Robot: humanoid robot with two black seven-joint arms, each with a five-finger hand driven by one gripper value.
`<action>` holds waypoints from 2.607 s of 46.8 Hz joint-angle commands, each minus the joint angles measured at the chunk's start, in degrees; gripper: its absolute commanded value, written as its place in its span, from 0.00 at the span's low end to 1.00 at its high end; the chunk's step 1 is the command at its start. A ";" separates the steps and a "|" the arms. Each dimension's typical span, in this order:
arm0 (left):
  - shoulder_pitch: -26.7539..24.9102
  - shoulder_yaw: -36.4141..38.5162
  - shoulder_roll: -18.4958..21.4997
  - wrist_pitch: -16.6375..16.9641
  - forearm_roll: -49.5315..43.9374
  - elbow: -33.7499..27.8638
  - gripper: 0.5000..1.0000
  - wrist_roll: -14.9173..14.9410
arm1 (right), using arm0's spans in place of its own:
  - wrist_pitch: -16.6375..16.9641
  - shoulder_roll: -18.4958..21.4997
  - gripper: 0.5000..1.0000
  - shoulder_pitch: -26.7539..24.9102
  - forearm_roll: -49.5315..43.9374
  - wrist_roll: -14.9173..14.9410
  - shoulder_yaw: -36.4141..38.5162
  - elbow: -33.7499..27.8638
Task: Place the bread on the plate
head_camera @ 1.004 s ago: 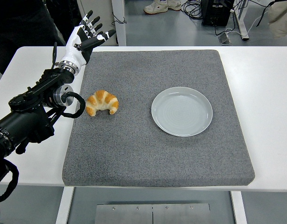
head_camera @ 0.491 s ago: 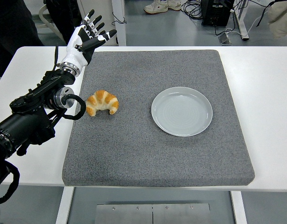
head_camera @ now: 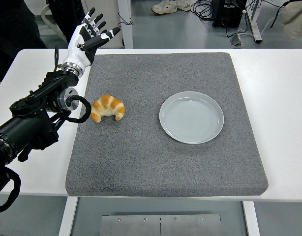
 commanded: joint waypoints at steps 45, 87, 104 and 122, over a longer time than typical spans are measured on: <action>-19.00 35.48 34.68 1.80 2.20 -41.62 0.93 27.93 | -0.01 0.00 1.00 0.97 0.04 -0.09 0.17 0.09; -15.50 44.65 31.34 3.55 34.63 -40.48 0.93 19.59 | -0.01 0.00 1.00 0.97 -0.05 0.00 -0.01 0.00; -11.72 44.39 28.35 8.30 41.05 -35.56 0.93 16.16 | -0.01 0.00 1.00 0.97 -0.05 -0.09 0.08 0.00; -8.38 44.39 23.17 11.55 41.05 -28.61 0.93 12.38 | -0.10 0.00 1.00 0.97 -0.05 -0.09 -0.01 -0.09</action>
